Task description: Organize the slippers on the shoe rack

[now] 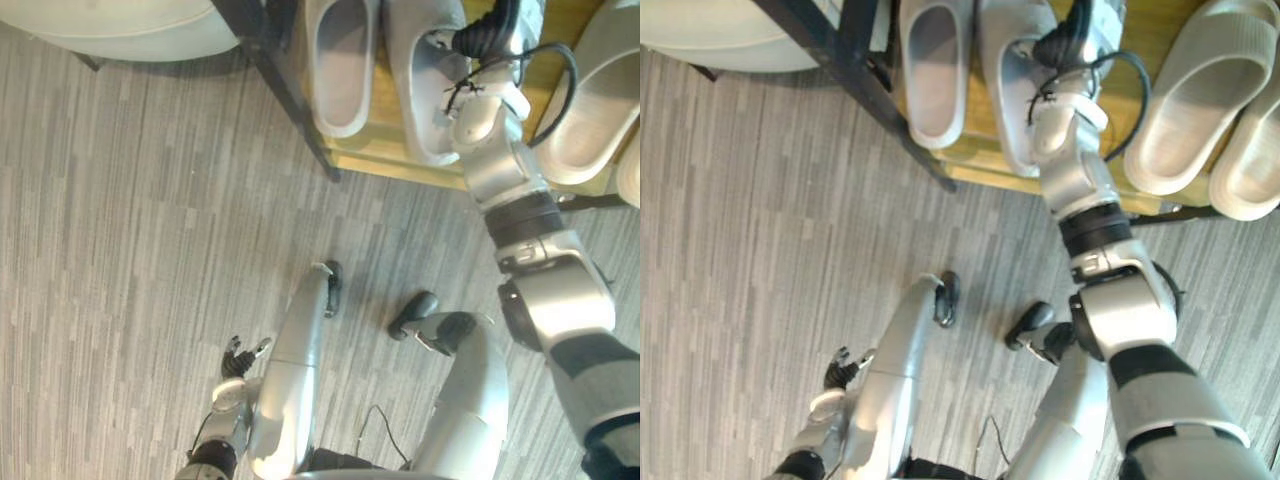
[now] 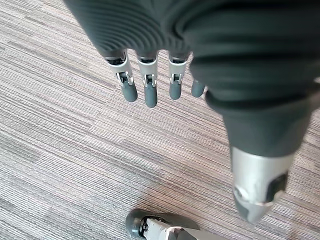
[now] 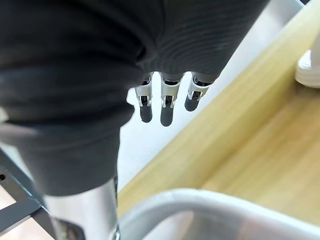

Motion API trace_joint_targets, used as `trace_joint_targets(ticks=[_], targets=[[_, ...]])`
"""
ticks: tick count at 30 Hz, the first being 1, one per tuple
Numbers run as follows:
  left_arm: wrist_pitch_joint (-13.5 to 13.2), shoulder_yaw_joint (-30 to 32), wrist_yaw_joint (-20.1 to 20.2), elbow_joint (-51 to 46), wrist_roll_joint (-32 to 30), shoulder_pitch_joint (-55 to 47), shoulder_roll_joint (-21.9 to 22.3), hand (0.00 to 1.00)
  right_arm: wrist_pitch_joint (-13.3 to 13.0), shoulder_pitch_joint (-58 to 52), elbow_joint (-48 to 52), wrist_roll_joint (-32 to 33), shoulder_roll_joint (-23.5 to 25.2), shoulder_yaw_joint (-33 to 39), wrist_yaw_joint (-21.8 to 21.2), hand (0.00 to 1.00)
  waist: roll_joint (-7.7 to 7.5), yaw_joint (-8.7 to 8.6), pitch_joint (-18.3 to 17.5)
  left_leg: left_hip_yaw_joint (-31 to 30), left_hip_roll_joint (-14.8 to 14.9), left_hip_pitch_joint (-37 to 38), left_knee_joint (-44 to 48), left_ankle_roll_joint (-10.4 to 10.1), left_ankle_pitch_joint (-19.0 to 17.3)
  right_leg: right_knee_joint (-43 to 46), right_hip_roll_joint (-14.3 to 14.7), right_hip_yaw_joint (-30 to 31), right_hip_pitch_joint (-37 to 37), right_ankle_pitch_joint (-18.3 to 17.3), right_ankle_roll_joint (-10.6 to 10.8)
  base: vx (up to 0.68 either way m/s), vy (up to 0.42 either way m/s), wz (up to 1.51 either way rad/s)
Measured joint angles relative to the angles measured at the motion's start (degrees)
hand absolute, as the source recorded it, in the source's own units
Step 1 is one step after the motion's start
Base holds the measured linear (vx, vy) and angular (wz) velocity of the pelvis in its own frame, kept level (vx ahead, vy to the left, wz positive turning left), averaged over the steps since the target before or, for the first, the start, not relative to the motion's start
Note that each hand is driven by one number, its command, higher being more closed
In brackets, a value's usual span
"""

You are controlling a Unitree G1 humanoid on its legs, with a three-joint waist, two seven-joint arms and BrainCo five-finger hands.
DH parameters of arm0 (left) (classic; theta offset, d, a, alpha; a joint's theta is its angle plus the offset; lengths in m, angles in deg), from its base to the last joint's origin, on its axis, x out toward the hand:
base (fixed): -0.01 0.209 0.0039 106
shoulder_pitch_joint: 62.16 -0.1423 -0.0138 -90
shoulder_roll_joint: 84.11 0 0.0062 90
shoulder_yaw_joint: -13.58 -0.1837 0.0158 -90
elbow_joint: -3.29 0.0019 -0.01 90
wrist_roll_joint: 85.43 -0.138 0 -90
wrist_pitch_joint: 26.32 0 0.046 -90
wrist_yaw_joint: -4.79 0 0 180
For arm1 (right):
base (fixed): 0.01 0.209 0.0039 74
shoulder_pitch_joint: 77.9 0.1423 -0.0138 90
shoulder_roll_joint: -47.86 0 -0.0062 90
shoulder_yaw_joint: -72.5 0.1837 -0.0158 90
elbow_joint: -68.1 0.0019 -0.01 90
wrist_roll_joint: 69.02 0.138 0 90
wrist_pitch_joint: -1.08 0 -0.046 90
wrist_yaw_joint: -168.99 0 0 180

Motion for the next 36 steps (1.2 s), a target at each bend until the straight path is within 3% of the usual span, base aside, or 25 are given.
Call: trace_joint_targets(ticks=[7,12,17,27,36], targets=[[0.14,0.46,0.05,0.02,1.64,-0.03,0.03,0.0,-2.07,-6.52,4.78,8.29,3.65,5.74,0.02,0.0,-0.01,-0.43,0.01,0.2,0.05,1.77,-0.87,0.01,0.0,-1.07,0.39,-0.01,1.68,0.2,-0.17,-0.03,0.001,0.0],[1.1,2.04,0.19,0.03,1.66,-0.38,0.1,0.0,-4.84,-15.25,15.87,14.66,11.82,11.39,0.25,0.0,-0.27,-1.6,0.16,0.42,0.67,2.15,-1.51,0.01,-0.01,-2.12,1.22,0.06,1.9,0.88,-0.81,-0.04,-0.01,-0.07],[1.32,3.94,0.15,-0.39,1.63,-0.34,-0.11,0.0,-6.46,-21.23,16.67,17.79,18.01,13.92,-0.04,0.0,-1.71,-2.53,0.94,0.67,1.25,2.68,-1.86,-0.15,0.05,-2.48,1.94,0.43,2.02,0.82,-0.71,-0.05,-0.039,-0.06],[1.79,5.55,0.44,-0.48,1.59,-0.38,0.2,0.0,-10.53,-25.09,19.07,23.82,20.53,15.85,-1.46,0.0,-2.06,-2.82,1.09,0.62,1.41,2.67,-1.85,-0.23,0.09,-2.52,2.15,0.41,2.03,0.82,-0.72,-0.05,-0.032,-0.01],[2.25,6.4,1.66,-0.51,0.92,-0.37,0.25,0.0,-13.36,-25.1,19.06,32.35,20.46,15.09,-7.99,0.0,-2.26,-2.98,1.16,0.54,1.42,2.61,-1.81,-0.26,0.09,-2.52,2.19,0.34,2.02,0.82,-0.72,-0.04,-0.034,0.0]])
